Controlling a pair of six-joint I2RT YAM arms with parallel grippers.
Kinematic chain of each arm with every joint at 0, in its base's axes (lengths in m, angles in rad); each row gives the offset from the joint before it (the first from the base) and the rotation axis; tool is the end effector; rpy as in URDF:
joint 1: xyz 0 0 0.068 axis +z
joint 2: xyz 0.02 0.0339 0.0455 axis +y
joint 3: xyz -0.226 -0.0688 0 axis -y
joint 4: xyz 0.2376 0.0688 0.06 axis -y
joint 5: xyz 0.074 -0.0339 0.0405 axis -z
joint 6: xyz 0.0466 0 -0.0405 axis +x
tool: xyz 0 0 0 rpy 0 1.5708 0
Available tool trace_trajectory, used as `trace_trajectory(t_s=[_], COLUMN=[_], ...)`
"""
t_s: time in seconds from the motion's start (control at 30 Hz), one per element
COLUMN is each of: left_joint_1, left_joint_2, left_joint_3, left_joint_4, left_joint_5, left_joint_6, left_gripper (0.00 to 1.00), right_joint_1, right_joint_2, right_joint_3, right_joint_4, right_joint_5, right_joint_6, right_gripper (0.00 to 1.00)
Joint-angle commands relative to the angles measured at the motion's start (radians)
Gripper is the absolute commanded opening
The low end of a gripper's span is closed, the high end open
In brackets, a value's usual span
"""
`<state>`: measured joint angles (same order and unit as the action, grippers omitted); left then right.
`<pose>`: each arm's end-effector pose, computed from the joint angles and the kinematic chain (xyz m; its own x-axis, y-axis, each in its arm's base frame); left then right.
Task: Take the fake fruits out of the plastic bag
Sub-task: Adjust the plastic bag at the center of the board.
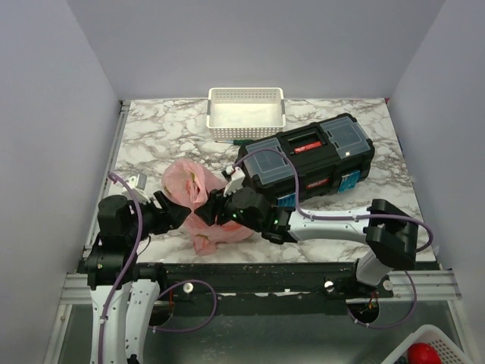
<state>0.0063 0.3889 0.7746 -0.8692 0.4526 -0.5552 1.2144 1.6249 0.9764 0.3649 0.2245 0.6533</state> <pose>0.1112 -0.0197 0.2903 -0.5961 -0.4778 -0.6452 0.0792 0.7647 -0.6395 0.1397 0.3455 0.2101 -0.5875 0.1202 -0.8002 -0.6070 0.5885 0.5341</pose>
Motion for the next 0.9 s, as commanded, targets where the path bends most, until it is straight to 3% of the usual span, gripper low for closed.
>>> trace_trajectory(t_s=[0.0,0.1,0.3,0.43,0.57,0.7,0.77,0.87], left_joint_1=[-0.003,-0.003,-0.152,-0.238,-0.275,-0.285,-0.289,-0.289], left_joint_2=[0.038,0.065,0.145,0.192,0.240,0.238,0.239,0.314], left_joint_3=[-0.022,-0.019,-0.059,-0.039,-0.053,-0.066,-0.091,-0.113], left_joint_4=[0.003,-0.001,0.089,0.183,0.267,0.370,0.436,0.485], left_joint_5=[0.168,0.179,0.104,0.041,0.042,0.070,0.068,0.045], left_joint_6=[0.035,0.066,0.017,-0.040,-0.070,-0.107,-0.125,-0.138], left_gripper=[0.59,0.58,0.57,0.43,0.38,0.36,0.35,0.33], right_joint_1=[-0.037,-0.080,-0.156,-0.159,-0.160,-0.161,-0.160,-0.162], right_joint_2=[0.069,0.130,0.266,0.222,0.178,0.146,0.133,0.108], right_joint_3=[0.103,0.177,0.359,0.349,0.339,0.311,0.299,0.297], right_joint_4=[0.010,0.019,0.020,-0.029,-0.076,-0.090,-0.092,-0.105], right_joint_5=[-0.017,-0.082,-0.301,-0.304,-0.316,-0.312,-0.302,-0.290], right_joint_6=[-0.015,-0.011,0.023,0.060,0.058,0.057,0.064,0.073], right_gripper=[0.48,0.43,0.43,0.51,0.58,0.57,0.52,0.51])
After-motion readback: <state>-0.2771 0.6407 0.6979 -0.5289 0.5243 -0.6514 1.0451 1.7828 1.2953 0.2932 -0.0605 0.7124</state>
